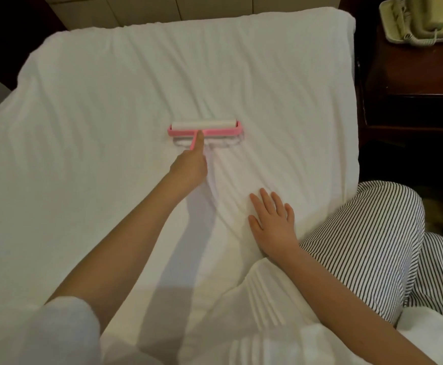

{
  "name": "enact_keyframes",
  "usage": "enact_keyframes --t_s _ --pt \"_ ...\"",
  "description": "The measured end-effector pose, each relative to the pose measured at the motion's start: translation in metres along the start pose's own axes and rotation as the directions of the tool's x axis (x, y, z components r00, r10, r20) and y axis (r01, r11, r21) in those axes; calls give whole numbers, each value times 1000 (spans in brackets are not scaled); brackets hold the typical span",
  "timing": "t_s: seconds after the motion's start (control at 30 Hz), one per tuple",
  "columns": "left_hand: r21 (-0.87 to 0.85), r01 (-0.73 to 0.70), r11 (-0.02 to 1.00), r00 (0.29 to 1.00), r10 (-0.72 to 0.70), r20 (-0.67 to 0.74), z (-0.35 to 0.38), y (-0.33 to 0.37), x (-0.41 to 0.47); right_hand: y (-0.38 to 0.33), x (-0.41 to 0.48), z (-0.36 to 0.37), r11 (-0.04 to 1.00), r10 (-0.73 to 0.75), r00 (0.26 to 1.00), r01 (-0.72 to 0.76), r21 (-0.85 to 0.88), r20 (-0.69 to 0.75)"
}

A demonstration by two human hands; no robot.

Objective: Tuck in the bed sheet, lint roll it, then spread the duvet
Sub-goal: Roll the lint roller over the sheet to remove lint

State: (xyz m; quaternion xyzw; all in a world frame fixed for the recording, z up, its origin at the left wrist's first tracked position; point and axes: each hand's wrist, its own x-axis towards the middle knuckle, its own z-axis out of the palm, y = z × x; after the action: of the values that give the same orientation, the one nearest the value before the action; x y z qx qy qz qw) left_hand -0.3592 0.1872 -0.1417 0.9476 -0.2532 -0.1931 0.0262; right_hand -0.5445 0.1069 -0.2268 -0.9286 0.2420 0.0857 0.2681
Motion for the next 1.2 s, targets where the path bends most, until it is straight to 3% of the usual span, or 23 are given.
enact_keyframes --t_s 0.27,0.33,0.47,0.57,0.73,0.83,1.0,1.2 --pt "97 14 995 962 -40 271 -13 -8 -86 0 2 2 1000 3 1000 -4 -27 -5" --pt "65 -17 998 975 2 224 0 -15 -93 1 2 2 1000 2 1000 -2 -28 -3" --pt "-27 -26 999 1000 25 -16 18 -15 -33 0 3 1 1000 1 1000 -1 -28 -6" --pt "-125 -72 990 994 61 -90 32 -7 -4 1 3 2 1000 1 1000 -1 -27 -18" --pt "-25 -2 1000 986 -2 -165 17 -19 -44 0 6 4 1000 13 999 -14 -20 -30" --pt "-65 -9 998 968 -8 -252 4 -34 -83 -7 12 5 1000 -11 997 9 -26 -78" --pt "13 47 999 978 -44 -202 19 -35 -80 -8 17 14 995 -99 986 100 -5 -132" --pt "-135 -33 990 974 1 -227 -5 -10 48 -6 28 22 993 -101 949 76 -92 -297"
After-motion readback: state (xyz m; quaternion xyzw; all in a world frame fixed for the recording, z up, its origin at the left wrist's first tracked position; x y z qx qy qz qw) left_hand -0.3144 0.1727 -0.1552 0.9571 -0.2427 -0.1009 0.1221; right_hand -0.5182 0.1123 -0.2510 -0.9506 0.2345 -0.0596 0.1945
